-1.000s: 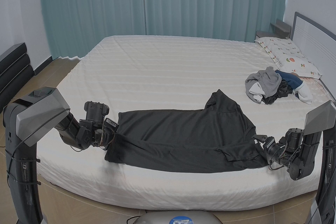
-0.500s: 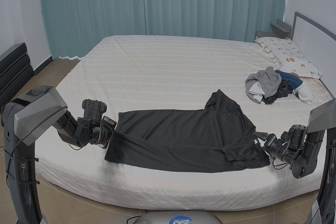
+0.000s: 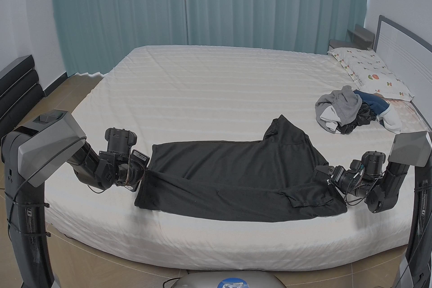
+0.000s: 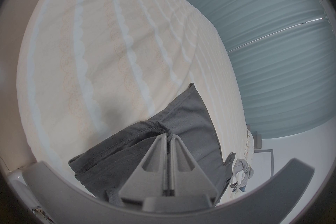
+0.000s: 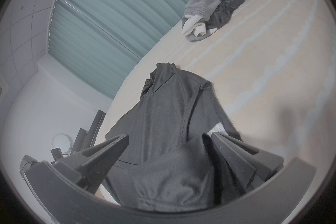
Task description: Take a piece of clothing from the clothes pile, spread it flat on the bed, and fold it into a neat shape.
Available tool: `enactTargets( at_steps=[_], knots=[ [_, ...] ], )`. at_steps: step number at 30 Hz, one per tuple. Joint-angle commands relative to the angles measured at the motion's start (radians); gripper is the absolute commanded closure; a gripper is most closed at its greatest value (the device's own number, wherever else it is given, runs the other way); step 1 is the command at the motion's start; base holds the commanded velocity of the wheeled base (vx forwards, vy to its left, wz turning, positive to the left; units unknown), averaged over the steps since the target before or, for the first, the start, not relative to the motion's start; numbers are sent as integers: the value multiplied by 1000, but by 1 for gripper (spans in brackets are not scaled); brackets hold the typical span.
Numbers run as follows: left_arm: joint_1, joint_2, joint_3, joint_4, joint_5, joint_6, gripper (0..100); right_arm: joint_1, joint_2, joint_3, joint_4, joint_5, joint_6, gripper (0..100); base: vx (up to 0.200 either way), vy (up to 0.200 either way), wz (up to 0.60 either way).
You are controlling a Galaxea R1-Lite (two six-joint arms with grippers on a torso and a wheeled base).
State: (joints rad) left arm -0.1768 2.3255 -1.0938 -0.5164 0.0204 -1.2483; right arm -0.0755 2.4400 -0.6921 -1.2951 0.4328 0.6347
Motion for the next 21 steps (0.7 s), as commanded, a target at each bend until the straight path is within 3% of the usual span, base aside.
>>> enactTargets(
  at_steps=[1,15,16,21],
  knots=[
    [0,-2,5,-1,1,0,100,-7,71,-96,46,37,-16,0,0,0,0],
    [-1,-2,5,-1,1,0,100,-18,88,-75,46,73,-155,0,0,0,0],
    [-1,-2,5,-1,1,0,100,-18,88,-61,40,73,-174,100,0,0,0],
    [-1,-2,5,-1,1,0,100,-20,85,-40,25,73,-187,100,0,0,0]
  ],
)
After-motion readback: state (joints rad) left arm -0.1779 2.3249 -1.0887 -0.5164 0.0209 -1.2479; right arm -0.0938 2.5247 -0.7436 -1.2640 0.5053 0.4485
